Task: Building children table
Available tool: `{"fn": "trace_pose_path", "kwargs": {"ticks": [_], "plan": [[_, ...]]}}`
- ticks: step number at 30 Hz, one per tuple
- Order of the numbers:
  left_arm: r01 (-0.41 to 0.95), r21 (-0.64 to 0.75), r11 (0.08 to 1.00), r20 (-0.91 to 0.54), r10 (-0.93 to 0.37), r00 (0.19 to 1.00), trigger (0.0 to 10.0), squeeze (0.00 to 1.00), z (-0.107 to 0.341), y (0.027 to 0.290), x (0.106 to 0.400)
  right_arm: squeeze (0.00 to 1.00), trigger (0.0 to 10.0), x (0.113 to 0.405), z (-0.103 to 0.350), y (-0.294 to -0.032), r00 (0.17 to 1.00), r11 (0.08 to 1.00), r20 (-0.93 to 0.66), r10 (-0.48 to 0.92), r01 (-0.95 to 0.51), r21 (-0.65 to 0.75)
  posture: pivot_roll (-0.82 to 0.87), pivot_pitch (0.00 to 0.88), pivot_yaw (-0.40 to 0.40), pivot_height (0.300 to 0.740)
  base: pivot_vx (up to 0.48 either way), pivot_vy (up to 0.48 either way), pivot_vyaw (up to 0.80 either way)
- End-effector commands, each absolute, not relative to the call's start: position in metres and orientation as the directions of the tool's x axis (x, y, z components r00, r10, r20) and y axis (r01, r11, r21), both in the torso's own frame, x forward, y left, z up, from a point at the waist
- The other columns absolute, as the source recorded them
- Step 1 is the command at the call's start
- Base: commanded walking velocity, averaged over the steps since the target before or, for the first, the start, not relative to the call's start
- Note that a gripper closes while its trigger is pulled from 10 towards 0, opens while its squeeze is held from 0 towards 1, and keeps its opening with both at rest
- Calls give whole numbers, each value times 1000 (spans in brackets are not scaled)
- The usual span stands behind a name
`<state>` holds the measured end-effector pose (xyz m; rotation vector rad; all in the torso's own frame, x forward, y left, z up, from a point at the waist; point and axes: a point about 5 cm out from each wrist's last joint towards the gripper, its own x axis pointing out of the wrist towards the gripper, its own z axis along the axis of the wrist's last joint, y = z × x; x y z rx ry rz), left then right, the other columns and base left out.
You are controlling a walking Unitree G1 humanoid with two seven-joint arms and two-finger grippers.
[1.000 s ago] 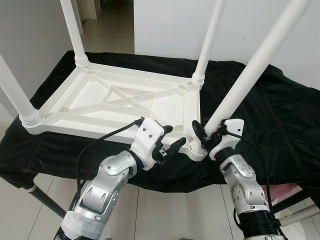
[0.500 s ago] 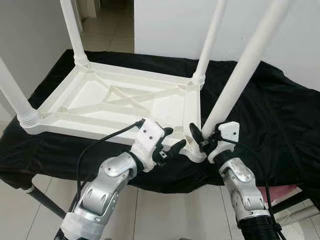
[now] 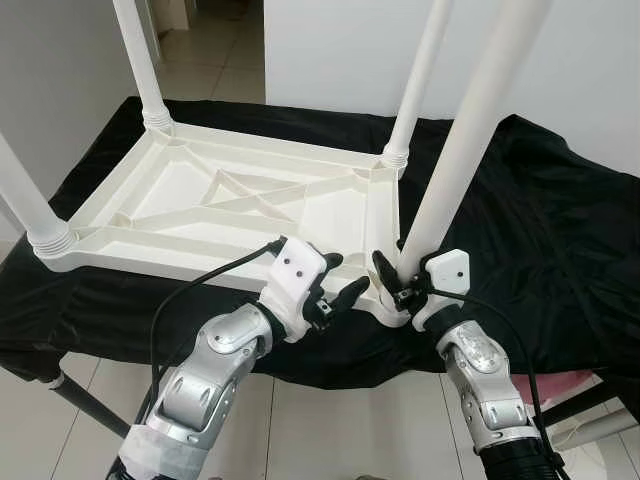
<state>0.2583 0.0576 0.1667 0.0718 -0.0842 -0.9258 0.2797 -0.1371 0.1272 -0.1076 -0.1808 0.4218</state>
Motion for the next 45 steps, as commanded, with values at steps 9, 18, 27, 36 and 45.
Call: {"fn": "trace_pose_path", "kwargs": {"ticks": [9, 18, 27, 36, 45], "plan": [[795, 106, 597, 50, -802, 595, 10000, 0, 170, 57, 260, 0, 10000, 280, 102, -138, 923, 924, 44, 381, -381, -5, -1, 25, -40, 740, 0, 0, 0], [791, 114, 601, 56, -799, 599, 10000, 0, 172, 57, 261, 0, 10000, 290, 94, -145, 945, 945, -53, 322, -318, 70, 5, 20, -44, 740, 0, 0, 0], [796, 116, 594, 59, -805, 591, 10000, 0, 174, 56, 261, 0, 10000, 290, 104, -142, 938, 938, 3, 348, -348, 14, 5, 19, -42, 740, 0, 0, 0], [834, 47, 550, 71, -834, 547, 10000, 1000, 176, 56, 258, 0, 10000, 287, 138, -150, 895, 898, 88, 437, -440, 21, -1, 16, -47, 740, 0, 0, 0], [863, 69, 500, 75, -865, 495, 10000, 0, 185, 53, 261, 0, 10000, 285, 171, -174, 833, 835, 62, 550, -549, -35, -7, 0, -64, 740, 0, 0, 0]]}}
